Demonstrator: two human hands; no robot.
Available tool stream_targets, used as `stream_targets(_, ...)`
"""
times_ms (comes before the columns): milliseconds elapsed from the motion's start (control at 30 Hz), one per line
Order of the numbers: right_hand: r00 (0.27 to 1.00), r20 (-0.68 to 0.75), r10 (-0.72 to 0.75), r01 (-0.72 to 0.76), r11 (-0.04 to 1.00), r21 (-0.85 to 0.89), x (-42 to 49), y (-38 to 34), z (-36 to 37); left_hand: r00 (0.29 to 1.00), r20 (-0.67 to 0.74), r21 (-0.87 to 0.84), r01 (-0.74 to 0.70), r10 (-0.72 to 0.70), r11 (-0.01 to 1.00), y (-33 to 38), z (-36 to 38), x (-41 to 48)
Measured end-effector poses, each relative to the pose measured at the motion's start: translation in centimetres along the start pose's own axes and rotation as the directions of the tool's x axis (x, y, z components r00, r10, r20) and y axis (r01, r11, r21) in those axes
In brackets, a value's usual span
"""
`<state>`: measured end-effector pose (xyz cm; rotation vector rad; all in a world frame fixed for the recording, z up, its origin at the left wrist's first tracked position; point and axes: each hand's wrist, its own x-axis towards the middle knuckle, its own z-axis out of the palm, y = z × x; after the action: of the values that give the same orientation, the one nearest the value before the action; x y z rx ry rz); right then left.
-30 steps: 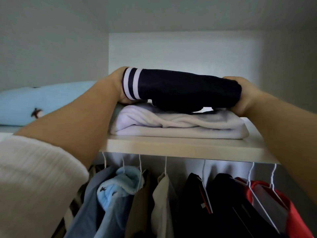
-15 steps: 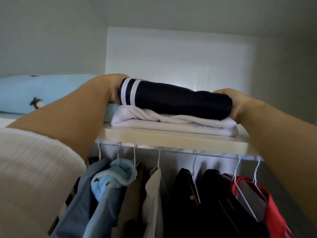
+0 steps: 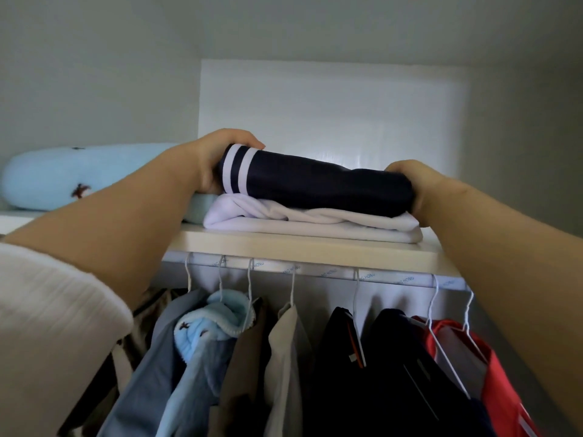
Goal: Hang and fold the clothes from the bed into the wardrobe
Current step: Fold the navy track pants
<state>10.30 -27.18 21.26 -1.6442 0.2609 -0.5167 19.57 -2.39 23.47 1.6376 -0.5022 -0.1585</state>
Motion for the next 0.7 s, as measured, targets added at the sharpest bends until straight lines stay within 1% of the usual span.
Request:
stream_targets(33,1.000,-0.022,0.011,-0.011,1.000,0.016,-0.5,-0.1,0.3,1.000,0.019,-0.020,-0.003,0.003,1.000,0.0,-0.3,0.0)
stream_targets(67,0.999,-0.033,0.003,-0.002,0.999,0.035,-1.0,-0.2,0.4,1.000,0.008,0.007,-0.013,0.013,1.000,-0.2,-0.5,-0.3)
stream_targets(133,0.996,-0.058,-0.064,0.068,0.996,0.066,-2.2,-0.3,0.7,0.999,0.010,0.041,-0.036,0.035,0.999,-0.4,-0.4,-0.8)
stream_targets(167,0.993,-0.073,-0.096,0.100,0.994,0.050,-2.6,-0.4,0.8,0.998,0.017,0.059,-0.056,0.055,0.997,-0.5,-0.3,-0.8)
stream_targets(267,0.980,-0.064,-0.188,0.182,0.979,-0.094,-3.7,0.0,1.3,0.996,0.037,0.207,-0.088,0.082,0.974,-0.9,0.2,-1.5)
stream_targets(333,0.976,-0.058,-0.208,0.190,0.955,-0.229,-4.3,0.5,1.8,0.994,-0.023,0.348,-0.088,0.103,0.933,-0.8,0.4,-1.6)
stream_targets(367,0.974,-0.063,-0.216,0.191,0.942,-0.277,-4.6,0.8,1.9,0.990,-0.060,0.439,-0.090,0.129,0.894,-0.8,0.8,-1.4)
stream_targets(400,0.970,-0.075,-0.231,0.198,0.931,-0.308,-4.8,0.9,2.0,0.982,-0.082,0.573,-0.092,0.169,0.815,-0.7,1.3,-1.6)
stream_targets(433,0.964,-0.086,-0.251,0.209,0.919,-0.335,-5.0,1.0,2.1,0.964,-0.122,0.654,-0.099,0.235,0.750,-0.7,1.8,-1.9)
stream_targets(467,0.957,-0.097,-0.275,0.222,0.903,-0.367,-5.3,1.0,2.3,0.951,-0.098,0.732,-0.132,0.294,0.669,-0.8,2.1,-2.4)
stream_targets(500,0.947,-0.107,-0.302,0.236,0.884,-0.404,-5.7,1.0,2.4,0.938,-0.035,0.816,-0.173,0.345,0.552,-1.1,2.2,-2.5)
stream_targets(567,0.924,-0.118,-0.363,0.271,0.841,-0.467,-6.8,1.2,2.8,0.911,0.035,0.886,-0.218,0.410,0.408,-1.9,2.0,-2.5)
stream_targets(633,0.902,-0.144,-0.407,0.299,0.829,-0.473,-8.4,1.8,2.9,0.867,0.056,0.908,-0.250,0.494,0.335,-2.6,1.8,-3.5)
stream_targets(700,0.884,-0.170,-0.436,0.325,0.832,-0.449,-10.8,2.7,3.2,0.825,0.006,0.873,-0.280,0.565,0.400,-3.5,2.7,-5.2)
